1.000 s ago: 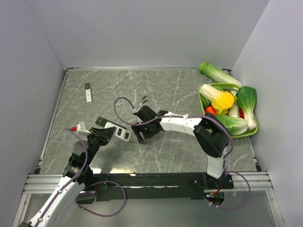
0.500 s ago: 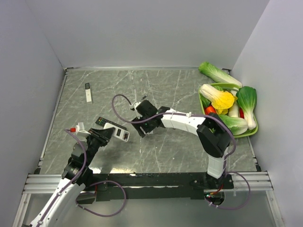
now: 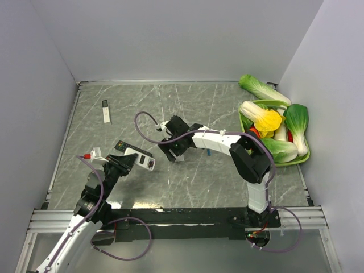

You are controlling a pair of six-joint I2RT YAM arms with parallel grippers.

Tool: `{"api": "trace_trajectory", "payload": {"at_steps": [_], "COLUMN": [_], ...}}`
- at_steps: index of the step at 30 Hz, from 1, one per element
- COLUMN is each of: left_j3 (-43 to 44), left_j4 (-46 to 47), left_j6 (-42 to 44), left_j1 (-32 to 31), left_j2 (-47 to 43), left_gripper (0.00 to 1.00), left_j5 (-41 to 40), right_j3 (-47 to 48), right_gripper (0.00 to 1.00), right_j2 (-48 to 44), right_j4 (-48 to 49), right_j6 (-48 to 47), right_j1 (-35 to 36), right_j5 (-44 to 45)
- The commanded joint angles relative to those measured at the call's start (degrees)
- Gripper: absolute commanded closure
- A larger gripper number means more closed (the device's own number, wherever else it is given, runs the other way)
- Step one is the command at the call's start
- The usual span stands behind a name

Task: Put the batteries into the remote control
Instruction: Move the battery cover to the center of the board.

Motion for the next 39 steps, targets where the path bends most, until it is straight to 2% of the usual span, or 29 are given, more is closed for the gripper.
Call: {"api": "trace_trajectory", "payload": {"at_steps": [1,13,20,24,30,34,39], "left_j3": [2.22,1.78,1.52,1.78,2.84,3.81,4.68], "left_j4": [2.8,4.82,5.79,5.35,3.24,0.87,-2.12], "left_j6": [0.37,-0.25,-0.78,-0.78,-0.08,0.63,0.89], "left_j1": [0.07,0.07,0.16,0.16,0.07,0.07,0.07], "left_j2": [0.13,1.63,1.89,1.63,0.31,-1.71,-3.38], "left_gripper": [0.99,0.99,0.99,0.99,0.99,0.99,0.99], "left_j5": [0.1,1.33,1.77,1.77,1.16,0.1,-0.6], "right_j3": [-1.4,-9.57,-13.35,-14.76,-14.76,-14.42,-12.92], "right_gripper": [0.2,0.2,0.19,0.18,0.16,0.15,0.13], "right_j2": [0.01,-5.08,-10.53,-12.12,-13.96,-17.92,-17.92], "right_j4": [1.2,1.81,1.54,3.22,3.48,0.77,-2.05], "right_j6": [-1.26,2.43,9.9,9.65,5.0,-3.42,-12.93], "right_j1": [-0.07,0.45,3.35,5.98,7.22,6.44,5.47], "right_j5": [-3.29,-6.02,-5.84,-9.27,-9.54,-3.5,-2.86]}}
